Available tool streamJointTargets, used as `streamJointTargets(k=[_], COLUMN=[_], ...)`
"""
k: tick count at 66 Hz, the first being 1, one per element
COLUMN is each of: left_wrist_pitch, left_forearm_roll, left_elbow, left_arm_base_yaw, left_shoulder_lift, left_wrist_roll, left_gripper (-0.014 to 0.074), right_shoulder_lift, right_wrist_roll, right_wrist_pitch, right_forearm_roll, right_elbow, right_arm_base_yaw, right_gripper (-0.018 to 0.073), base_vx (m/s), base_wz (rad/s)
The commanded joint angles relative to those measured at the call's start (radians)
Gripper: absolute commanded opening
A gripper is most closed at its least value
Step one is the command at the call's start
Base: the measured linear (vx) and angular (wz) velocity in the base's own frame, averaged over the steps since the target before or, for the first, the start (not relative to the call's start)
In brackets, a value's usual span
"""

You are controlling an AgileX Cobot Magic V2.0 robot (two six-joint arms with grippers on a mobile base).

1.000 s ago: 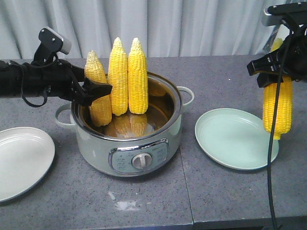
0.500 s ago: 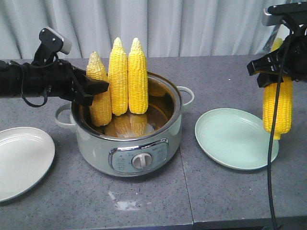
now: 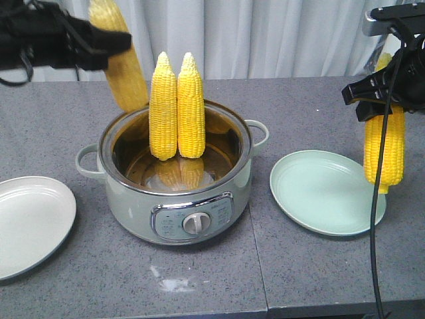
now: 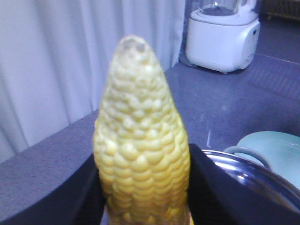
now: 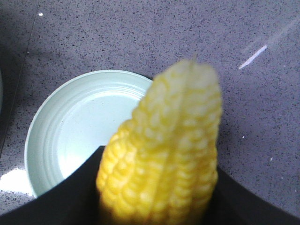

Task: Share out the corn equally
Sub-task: 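Lift the grasped corn cob up out of the pot with the left gripper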

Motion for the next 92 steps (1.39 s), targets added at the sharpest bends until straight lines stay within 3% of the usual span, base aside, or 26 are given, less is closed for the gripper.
streamJointTargets(k=[1,8,19,27,32,36,42,57,92], left_wrist_pitch=[-0.054,-0.052,-0.017,0.035,0.111,0.158,0.198,0.275,0.314], left_forearm_roll=[0.141,0.385,0.865,1.142,1.302,1.362,1.390,1.373,1.372], left_elbow=[-0.083,-0.141,-0.193,-0.194,-0.194,-0.194,-0.194,-0.193,-0.193], left_arm_base_yaw=[0.003,0.003,0.003,0.003,0.003,0.003,0.003,0.003,0.003], left_shoulder_lift=[-0.062,-0.075,-0.085,-0.090,-0.088,-0.087,-0.087,-0.087,-0.087], left_wrist_roll=[-0.206,-0.429,-0.842,-1.113,-1.238,-1.272,-1.280,-1.288,-1.314], left_gripper=[0.0194,0.0196,0.0200,0.0200,0.0200,0.0200,0.0200,0.0200,0.0200], right_shoulder_lift=[-0.040,-0.040,-0.040,-0.040,-0.040,-0.040,-0.040,-0.040,-0.040], right_wrist_roll=[-0.002,-0.002,-0.002,-0.002,-0.002,-0.002,-0.002,-0.002,-0.002], right_wrist_pitch=[-0.037,-0.037,-0.037,-0.037,-0.037,-0.037,-0.037,-0.037,-0.037], right_forearm_roll=[-0.006,-0.006,-0.006,-0.006,-0.006,-0.006,-0.006,-0.006,-0.006], right_elbow=[-0.033,-0.033,-0.033,-0.033,-0.033,-0.033,-0.033,-0.033,-0.033], right_arm_base_yaw=[-0.005,-0.005,-0.005,-0.005,-0.005,-0.005,-0.005,-0.005,-0.005], right_gripper=[0.0174,0.0174,0.0174,0.0174,0.0174,0.0174,0.0174,0.0174,0.0174], base_vx=[0.00,0.00,0.00,0.00,0.00,0.00,0.00,0.00,0.00], base_wz=[0.00,0.00,0.00,0.00,0.00,0.00,0.00,0.00,0.00])
